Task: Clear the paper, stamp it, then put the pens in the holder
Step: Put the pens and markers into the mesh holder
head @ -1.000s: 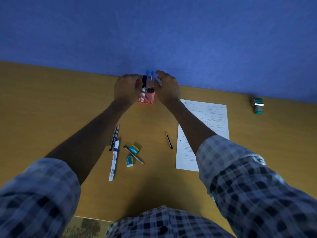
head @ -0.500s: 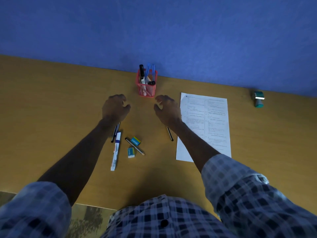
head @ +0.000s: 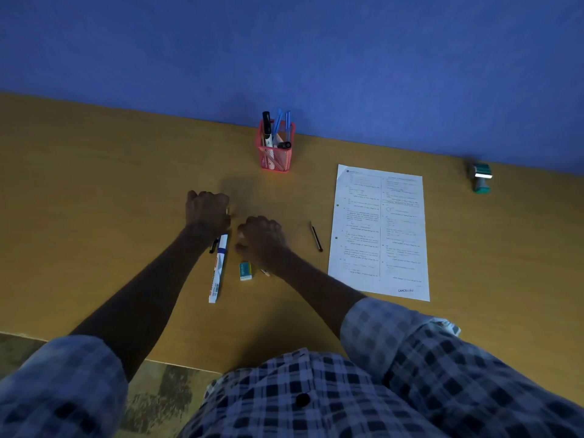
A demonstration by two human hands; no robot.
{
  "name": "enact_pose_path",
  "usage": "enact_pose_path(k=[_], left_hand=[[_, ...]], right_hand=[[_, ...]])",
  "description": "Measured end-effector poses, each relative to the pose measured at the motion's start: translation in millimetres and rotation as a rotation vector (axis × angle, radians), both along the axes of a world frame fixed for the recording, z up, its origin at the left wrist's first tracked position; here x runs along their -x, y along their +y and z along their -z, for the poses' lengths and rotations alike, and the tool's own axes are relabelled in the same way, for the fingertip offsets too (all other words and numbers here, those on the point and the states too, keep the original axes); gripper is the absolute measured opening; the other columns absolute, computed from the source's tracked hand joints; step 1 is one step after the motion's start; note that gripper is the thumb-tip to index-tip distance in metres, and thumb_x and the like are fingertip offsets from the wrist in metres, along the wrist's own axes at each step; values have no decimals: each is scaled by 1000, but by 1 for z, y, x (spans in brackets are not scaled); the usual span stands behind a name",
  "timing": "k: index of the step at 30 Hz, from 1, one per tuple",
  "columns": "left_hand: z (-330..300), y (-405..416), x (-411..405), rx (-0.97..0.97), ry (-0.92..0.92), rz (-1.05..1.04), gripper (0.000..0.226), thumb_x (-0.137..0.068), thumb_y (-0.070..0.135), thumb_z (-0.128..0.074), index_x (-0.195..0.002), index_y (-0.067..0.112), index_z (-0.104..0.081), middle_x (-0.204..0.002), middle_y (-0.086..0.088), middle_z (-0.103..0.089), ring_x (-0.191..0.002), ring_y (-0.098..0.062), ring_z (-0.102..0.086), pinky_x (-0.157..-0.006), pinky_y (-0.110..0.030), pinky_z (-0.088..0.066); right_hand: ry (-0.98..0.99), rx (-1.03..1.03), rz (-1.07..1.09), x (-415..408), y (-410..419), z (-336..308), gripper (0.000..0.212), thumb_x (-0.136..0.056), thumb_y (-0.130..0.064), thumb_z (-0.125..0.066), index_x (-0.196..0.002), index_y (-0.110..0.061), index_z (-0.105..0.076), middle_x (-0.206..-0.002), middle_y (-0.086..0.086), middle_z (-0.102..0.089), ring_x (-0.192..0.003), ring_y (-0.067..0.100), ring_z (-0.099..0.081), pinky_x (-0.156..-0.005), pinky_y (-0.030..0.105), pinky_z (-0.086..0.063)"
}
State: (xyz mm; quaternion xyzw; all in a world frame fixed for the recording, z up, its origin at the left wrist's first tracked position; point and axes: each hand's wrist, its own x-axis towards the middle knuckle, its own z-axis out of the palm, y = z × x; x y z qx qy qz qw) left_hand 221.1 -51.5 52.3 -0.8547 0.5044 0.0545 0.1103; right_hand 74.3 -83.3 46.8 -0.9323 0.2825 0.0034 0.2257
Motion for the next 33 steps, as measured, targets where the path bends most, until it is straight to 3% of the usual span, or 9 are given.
enact_pose_path(k=[6, 11, 16, 22, 29, 33], left_hand=[[4, 1, 4, 44, 12, -13, 9, -85, 11, -59, -85, 14, -67, -80, -10, -70, -83, -29, -67, -90, -38, -34], [2, -3, 10, 57, 27, -51, 6, -82, 14, -62, -77, 13, -64, -74, -10, -69, -75, -29, -65, -90, -38, -33], [4, -9, 17, 66, 35, -67, 16, -80, 14, -61, -66, 15, -53, -68, -10, -66, -67, -29, -63, -88, -39, -36], [6, -19, 21, 81, 71, -65, 16, -82, 9, -57, -68, 15, -52, -78, -15, -67, -78, -34, -65, -91, -41, -38], [8, -21, 19, 179, 166, -72, 7, -85, 9, -57, -82, 4, -62, -86, -21, -68, -83, -40, -63, -79, -39, -42], [2, -24, 16, 284, 257, -66, 11, -82, 11, -60, -73, 5, -58, -79, -21, -65, -77, -41, -61, -74, -40, -45]], right_hand=[[38, 120, 7, -7, 14, 5, 21, -88, -26, -62, -102, -13, -70, -99, 6, -67, -103, 23, -56, -85, 37, -43], [58, 153, 46, -4, 18, 10, 21, -91, -28, -60, -99, -12, -70, -97, 6, -68, -99, 22, -58, -84, 36, -41], [47, 158, 52, -3, 18, 10, 19, -93, -27, -57, -97, -13, -70, -95, 5, -70, -96, 20, -59, -87, 35, -41], [36, 80, 101, -4, 14, 7, 21, -91, -28, -55, -94, -16, -72, -93, 8, -70, -98, 25, -58, -92, 40, -36], [-63, -71, 334, -1, 3, 12, 24, -85, -42, -63, -82, -20, -71, -82, 0, -71, -85, 17, -63, -91, 37, -35], [-172, -229, 434, 3, -7, 8, 21, -80, -42, -69, -85, -22, -71, -85, -5, -73, -86, 14, -64, -92, 36, -34]])
